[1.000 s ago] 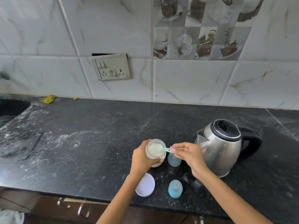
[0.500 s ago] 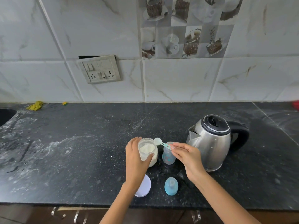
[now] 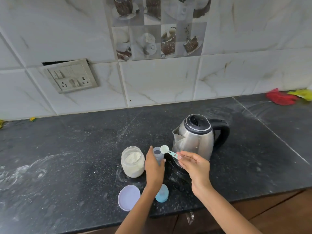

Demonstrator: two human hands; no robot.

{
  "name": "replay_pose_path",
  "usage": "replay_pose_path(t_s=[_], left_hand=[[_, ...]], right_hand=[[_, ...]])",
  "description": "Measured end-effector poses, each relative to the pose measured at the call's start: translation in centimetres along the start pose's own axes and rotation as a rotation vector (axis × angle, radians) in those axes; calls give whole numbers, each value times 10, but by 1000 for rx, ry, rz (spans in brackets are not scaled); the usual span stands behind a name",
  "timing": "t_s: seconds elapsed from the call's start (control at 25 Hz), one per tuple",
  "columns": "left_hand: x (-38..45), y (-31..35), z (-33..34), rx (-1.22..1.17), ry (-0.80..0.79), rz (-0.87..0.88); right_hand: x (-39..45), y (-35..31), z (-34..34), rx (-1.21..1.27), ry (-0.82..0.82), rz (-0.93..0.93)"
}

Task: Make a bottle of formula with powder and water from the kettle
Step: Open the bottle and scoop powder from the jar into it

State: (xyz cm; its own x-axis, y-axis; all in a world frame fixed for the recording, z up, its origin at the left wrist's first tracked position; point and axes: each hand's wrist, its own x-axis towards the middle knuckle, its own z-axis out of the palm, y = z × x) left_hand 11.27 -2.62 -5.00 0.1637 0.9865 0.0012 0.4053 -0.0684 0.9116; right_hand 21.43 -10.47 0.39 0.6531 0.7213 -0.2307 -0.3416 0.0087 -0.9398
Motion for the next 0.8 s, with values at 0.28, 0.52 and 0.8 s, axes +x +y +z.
replay_pose_path(t_s=[0.28, 0.52, 0.8], left_hand=[[2, -7, -13, -40, -15, -6], [0, 5, -19, 94, 4, 92], [-9, 10, -22, 97, -32, 142]], right_hand=[[4, 3, 1, -76, -17, -56], [10, 3, -4, -366, -76, -257], [15, -23, 0, -1459, -450, -764]])
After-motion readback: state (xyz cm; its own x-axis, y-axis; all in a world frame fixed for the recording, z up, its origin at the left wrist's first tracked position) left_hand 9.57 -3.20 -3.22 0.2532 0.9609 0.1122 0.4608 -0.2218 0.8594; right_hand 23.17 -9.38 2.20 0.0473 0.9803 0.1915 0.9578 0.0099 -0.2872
